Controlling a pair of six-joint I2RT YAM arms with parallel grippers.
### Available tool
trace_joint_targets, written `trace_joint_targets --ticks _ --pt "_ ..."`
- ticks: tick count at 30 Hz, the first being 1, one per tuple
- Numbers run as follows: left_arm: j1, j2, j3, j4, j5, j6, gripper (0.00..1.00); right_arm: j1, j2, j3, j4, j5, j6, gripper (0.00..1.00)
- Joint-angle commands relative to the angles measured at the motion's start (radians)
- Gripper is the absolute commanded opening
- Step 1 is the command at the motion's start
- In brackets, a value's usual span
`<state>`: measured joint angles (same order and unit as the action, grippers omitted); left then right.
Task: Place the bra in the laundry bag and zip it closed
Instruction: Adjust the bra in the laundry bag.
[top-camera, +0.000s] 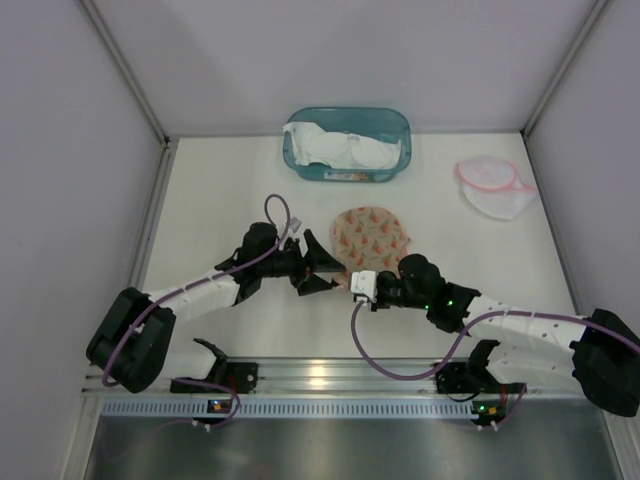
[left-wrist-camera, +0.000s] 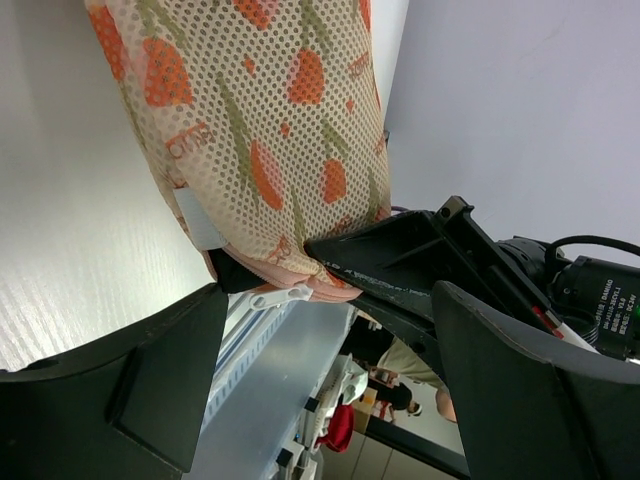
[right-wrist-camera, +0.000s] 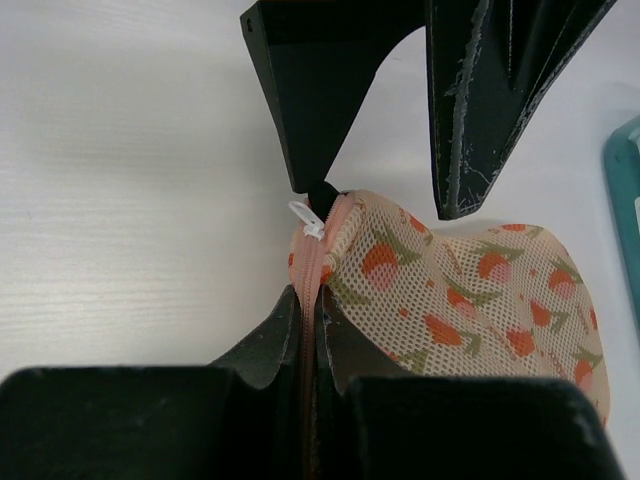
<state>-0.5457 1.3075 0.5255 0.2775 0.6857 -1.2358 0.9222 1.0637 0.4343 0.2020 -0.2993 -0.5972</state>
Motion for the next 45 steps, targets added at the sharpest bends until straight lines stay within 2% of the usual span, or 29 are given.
trace_joint_targets --ticks 1,18,37,42,45 --pt "-0.010 0.003 0.039 0.063 -0.011 -0.011 0.88 0.017 -0.004 0.047 0.059 -0.044 0.014 0.00" --pt "-0.042 0.036 0.044 0.161 -0.035 -0.060 0.88 0.033 -0.010 0.037 0.037 -0.095 -0.035 0.00" --pt "-0.128 0.213 0.128 0.219 -0.167 -0.143 0.87 0.072 0.070 0.070 0.120 -0.083 0.025 0.00" --pt "-0.134 0.217 0.111 0.319 -0.097 -0.191 0.85 0.067 0.076 0.060 0.125 -0.031 0.039 0.00" --pt "-0.116 0.162 0.093 0.299 -0.048 -0.159 0.86 0.061 0.071 0.057 0.125 0.008 0.050 0.00"
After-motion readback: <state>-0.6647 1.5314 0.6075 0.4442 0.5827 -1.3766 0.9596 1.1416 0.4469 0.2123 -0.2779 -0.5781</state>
